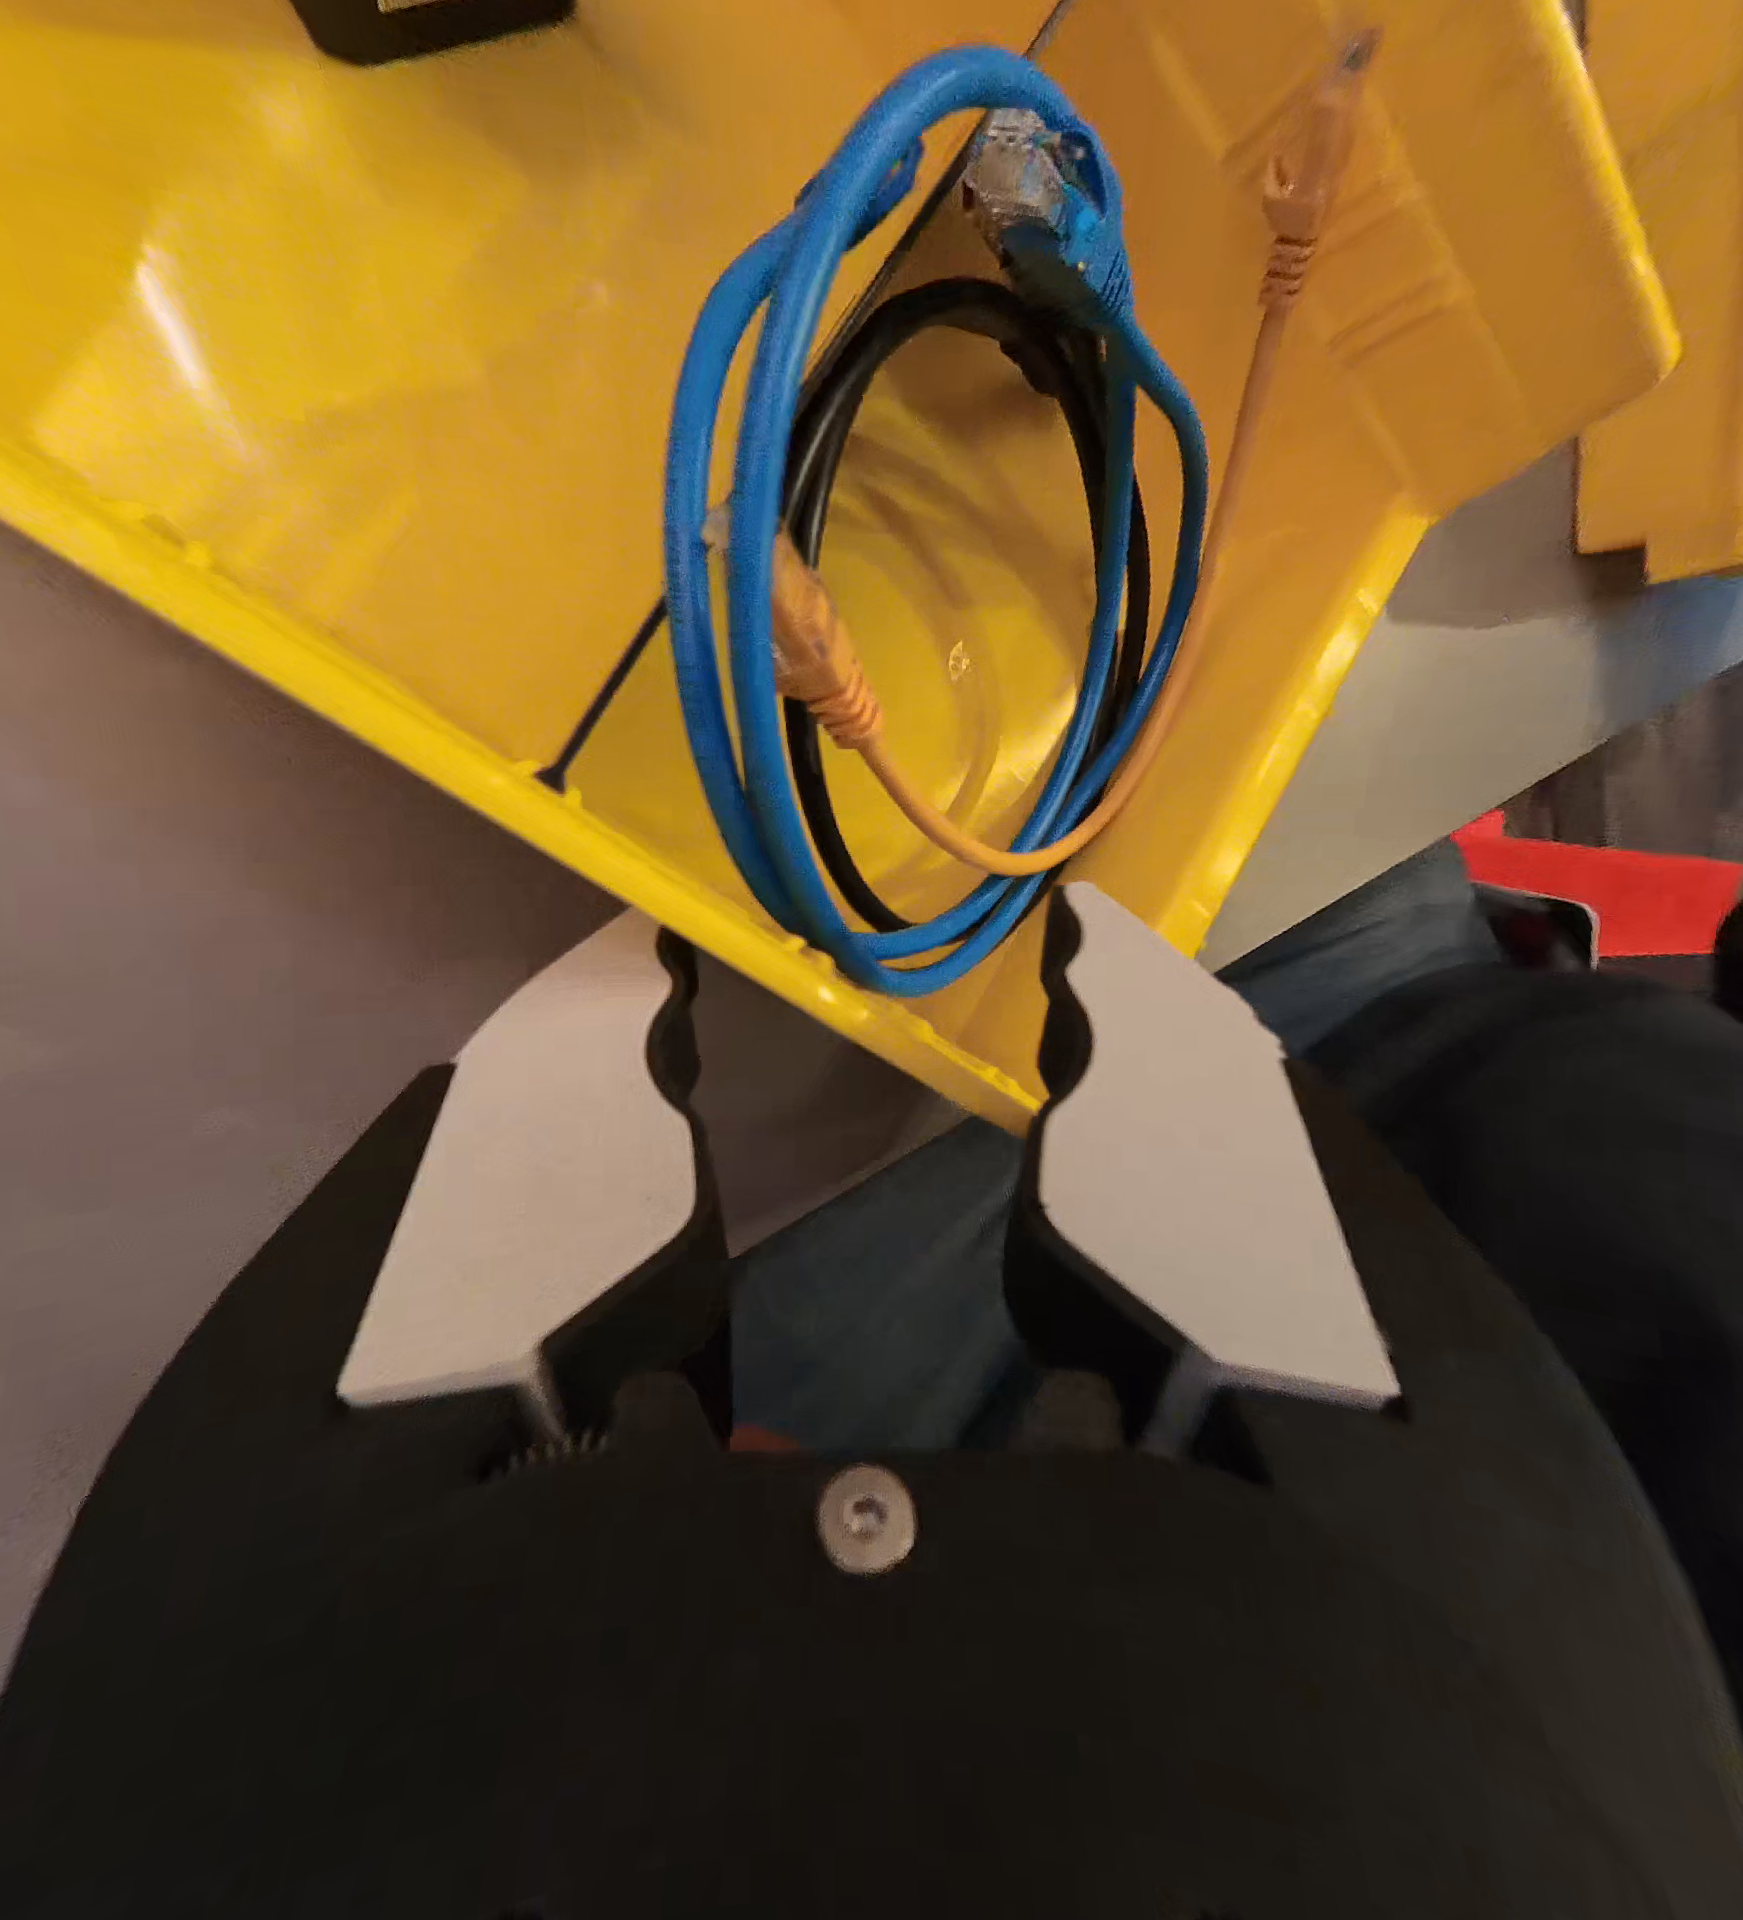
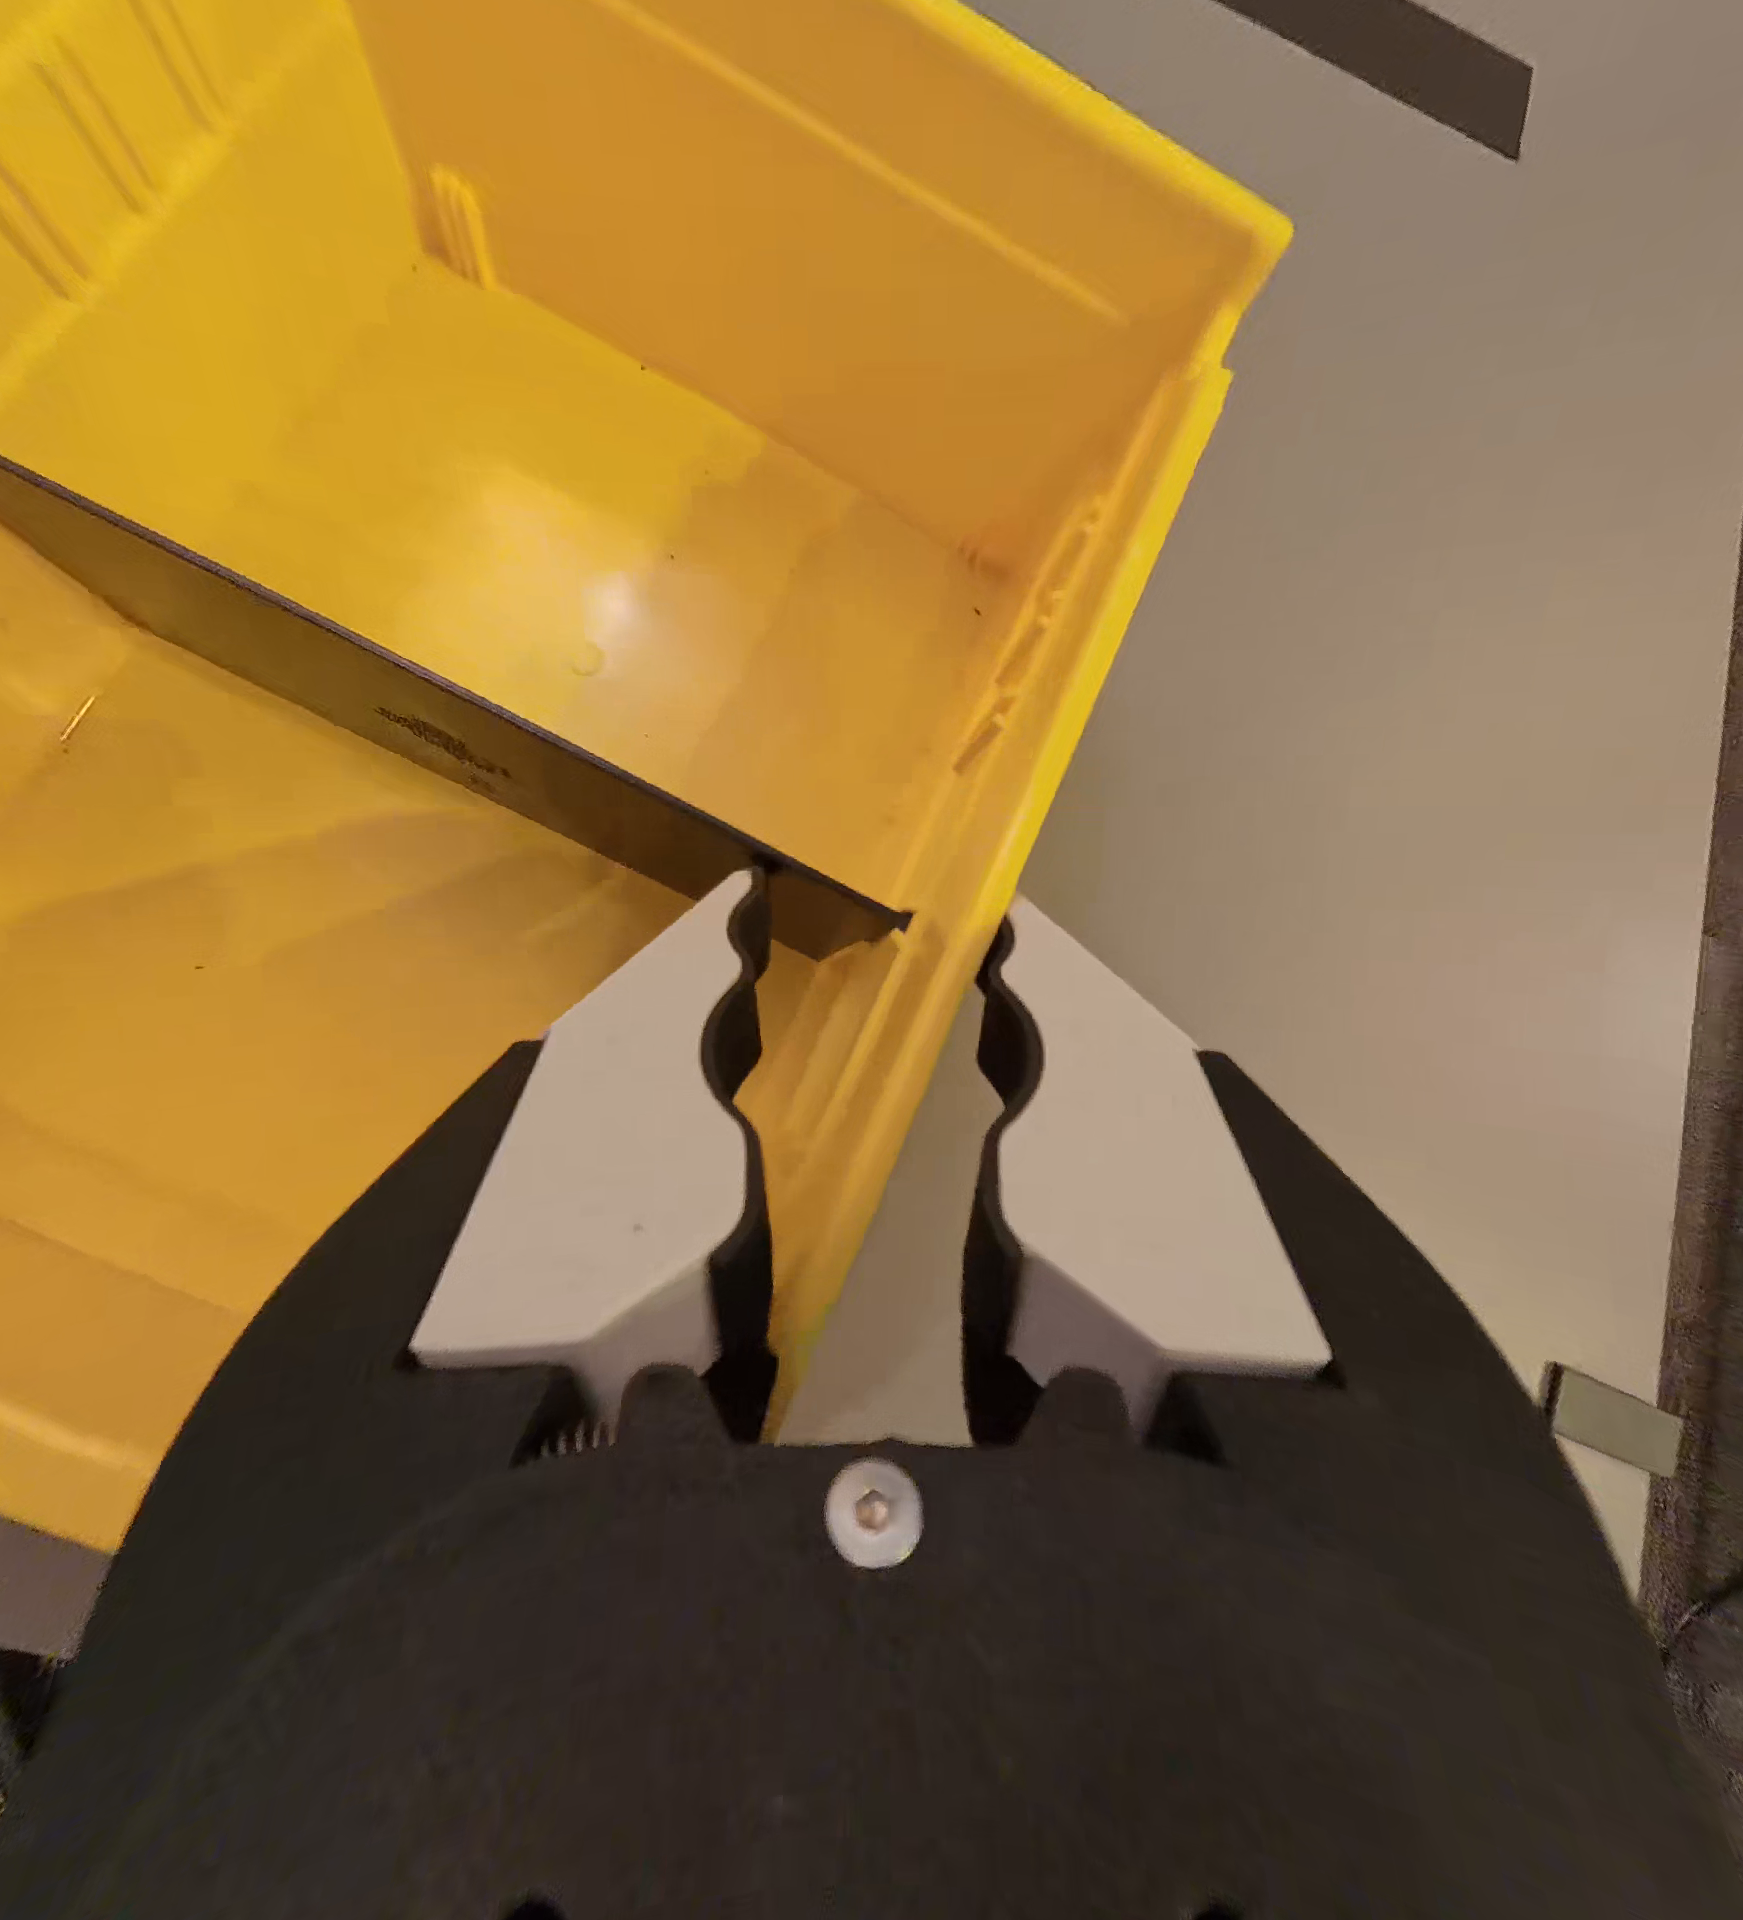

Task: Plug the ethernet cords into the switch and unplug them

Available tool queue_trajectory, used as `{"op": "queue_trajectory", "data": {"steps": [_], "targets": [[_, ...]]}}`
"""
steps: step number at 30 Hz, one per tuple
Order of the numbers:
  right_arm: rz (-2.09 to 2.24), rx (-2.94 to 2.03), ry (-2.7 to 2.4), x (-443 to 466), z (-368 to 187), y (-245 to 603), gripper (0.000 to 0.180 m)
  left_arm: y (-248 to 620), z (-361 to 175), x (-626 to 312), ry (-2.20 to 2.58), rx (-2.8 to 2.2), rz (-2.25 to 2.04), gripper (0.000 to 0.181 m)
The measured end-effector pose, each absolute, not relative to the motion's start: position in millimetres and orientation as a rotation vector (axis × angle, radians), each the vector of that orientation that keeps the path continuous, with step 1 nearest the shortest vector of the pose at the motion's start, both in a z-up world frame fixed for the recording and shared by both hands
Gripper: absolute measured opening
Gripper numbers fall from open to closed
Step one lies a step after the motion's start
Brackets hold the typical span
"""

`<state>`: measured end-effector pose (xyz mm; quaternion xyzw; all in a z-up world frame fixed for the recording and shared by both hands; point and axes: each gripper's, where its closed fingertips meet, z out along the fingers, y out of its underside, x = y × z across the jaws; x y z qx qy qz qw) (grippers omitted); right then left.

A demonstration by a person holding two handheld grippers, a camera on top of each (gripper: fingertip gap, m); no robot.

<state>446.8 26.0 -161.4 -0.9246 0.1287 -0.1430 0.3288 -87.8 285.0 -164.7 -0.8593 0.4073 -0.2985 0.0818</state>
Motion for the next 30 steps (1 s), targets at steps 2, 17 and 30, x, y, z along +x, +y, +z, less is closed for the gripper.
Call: {"op": "queue_trajectory", "data": {"steps": [2, 17, 30], "targets": [[-0.354, -2.435, 0.344, 454, -163, 19, 0.029, 295, -162, -89, 1.212, -2.552, -0.922, 0.040], [-0.403, -2.517, 0.290, 507, -168, -25, 0.019, 382, -160, -98, 1.387, -2.544, -0.606, 0.022], [-0.418, -2.523, 0.323, 517, -168, -34, 0.019, 396, -162, -117, 1.624, -2.580, -0.468, 0.017]]}}
